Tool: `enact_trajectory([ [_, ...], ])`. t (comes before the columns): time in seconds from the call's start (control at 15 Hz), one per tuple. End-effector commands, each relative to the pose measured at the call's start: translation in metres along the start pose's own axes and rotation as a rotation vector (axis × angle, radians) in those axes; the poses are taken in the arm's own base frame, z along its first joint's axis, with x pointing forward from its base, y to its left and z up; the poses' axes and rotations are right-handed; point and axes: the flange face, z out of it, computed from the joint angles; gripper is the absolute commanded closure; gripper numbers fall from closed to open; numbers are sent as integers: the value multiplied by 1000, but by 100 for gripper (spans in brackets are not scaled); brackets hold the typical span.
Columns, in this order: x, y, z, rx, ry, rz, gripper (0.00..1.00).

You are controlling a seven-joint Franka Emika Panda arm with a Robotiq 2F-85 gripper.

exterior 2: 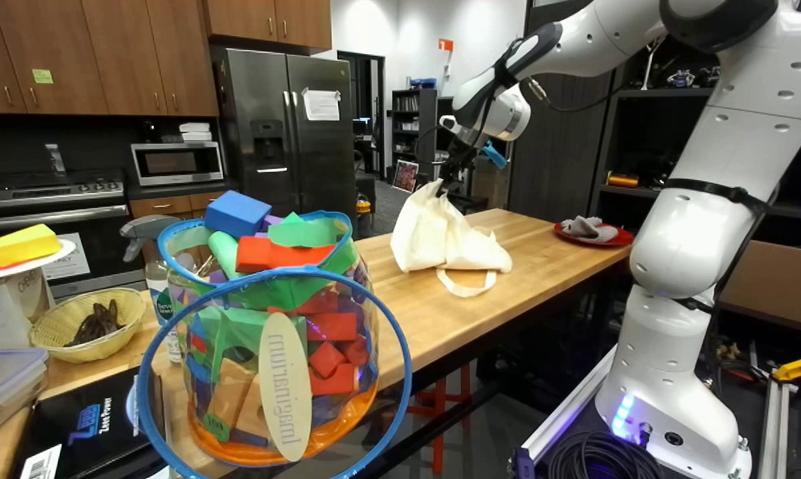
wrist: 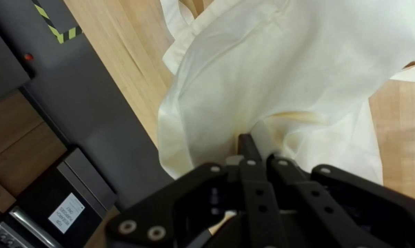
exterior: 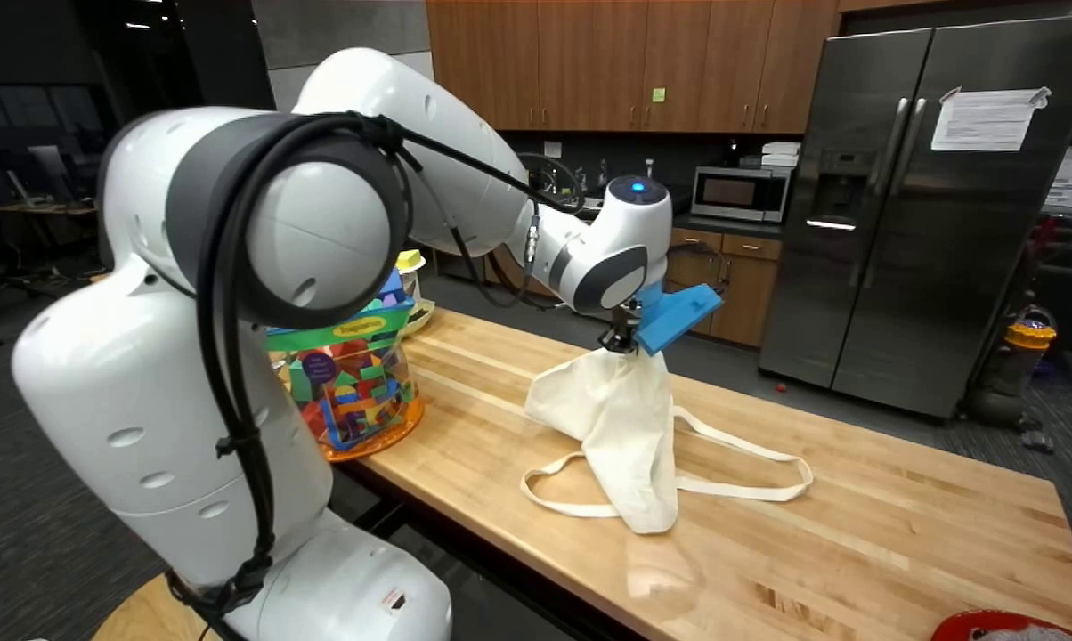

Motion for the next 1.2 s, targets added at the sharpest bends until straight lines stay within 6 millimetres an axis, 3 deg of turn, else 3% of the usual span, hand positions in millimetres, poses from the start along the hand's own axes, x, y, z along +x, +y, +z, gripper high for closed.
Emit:
enact_trajectory([
  [0.0, -51, 25, -10, -28, -9, 40, 99],
  [0.27, -110, 32, -20, -56, -12, 96, 99],
  [0.67, -189, 17, -21, -56, -60, 104, 99],
  [0.87, -211, -1, -16, -43, -80, 130, 99],
  [1.0, -216, -21, -6, -25, -87, 156, 99],
  [1.13, -207, -47, 6, -11, -89, 174, 99],
])
